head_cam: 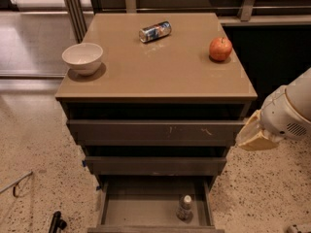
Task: Pick blue plastic bottle from bottom drawer and place on counter
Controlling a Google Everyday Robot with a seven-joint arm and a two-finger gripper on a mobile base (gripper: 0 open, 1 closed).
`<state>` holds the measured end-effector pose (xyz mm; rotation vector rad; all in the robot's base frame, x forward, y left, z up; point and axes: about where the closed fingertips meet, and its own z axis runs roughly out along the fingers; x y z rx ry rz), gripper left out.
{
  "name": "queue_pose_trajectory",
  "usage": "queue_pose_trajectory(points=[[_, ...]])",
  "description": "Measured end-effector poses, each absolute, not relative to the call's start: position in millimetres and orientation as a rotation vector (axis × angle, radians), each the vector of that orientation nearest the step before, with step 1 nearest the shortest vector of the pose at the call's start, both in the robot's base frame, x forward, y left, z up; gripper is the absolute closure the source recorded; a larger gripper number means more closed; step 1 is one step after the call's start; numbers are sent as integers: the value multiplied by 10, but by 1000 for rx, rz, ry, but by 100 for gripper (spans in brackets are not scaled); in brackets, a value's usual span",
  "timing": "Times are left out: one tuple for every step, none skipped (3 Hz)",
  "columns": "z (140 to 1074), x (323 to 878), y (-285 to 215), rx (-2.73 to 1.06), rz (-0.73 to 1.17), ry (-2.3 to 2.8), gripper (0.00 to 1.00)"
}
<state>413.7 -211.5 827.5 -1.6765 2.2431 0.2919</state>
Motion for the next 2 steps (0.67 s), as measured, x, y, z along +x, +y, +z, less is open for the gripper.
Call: queue_pose_trajectory(points=[[7965, 4148, -2146, -1688, 270, 2257, 100], [7275, 4204, -2222, -1678, 259, 2281, 100]])
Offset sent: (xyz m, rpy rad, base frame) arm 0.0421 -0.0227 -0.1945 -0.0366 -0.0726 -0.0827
